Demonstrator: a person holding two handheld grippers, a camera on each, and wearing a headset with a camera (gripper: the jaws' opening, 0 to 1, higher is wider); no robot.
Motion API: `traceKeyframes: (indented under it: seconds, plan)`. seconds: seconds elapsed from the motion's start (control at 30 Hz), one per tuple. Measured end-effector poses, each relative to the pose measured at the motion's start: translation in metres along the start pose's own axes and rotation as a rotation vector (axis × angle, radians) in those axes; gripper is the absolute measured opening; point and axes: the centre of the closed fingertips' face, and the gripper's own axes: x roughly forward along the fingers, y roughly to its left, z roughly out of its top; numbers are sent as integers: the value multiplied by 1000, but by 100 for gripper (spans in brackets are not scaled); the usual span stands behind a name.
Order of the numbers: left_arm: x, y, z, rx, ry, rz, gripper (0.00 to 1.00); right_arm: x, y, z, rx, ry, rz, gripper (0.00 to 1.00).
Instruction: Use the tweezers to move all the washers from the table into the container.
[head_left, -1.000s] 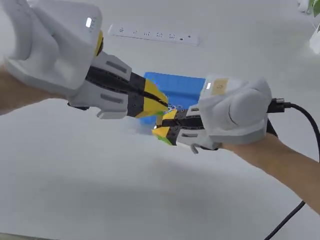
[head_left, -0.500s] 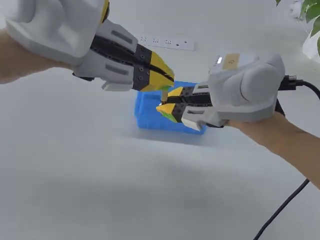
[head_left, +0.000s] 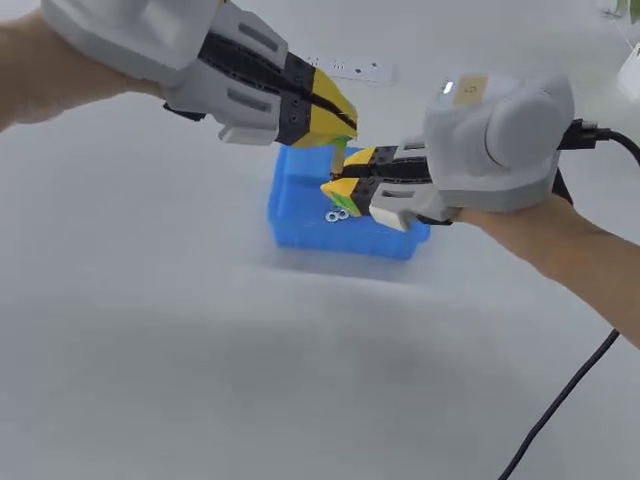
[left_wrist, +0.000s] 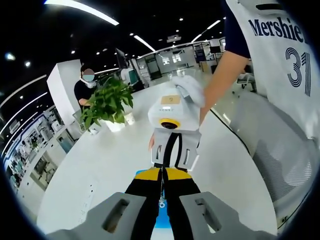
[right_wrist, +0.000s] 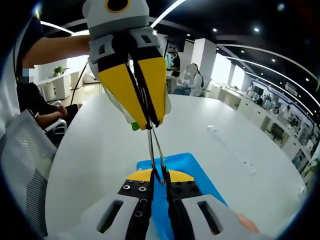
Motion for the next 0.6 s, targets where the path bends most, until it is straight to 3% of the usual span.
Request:
traceKeyframes:
  seconds: [0.6]
  plan:
    - [23,17,-35,-80,-4,-38,5,25,-17,-31,57,34,37,10]
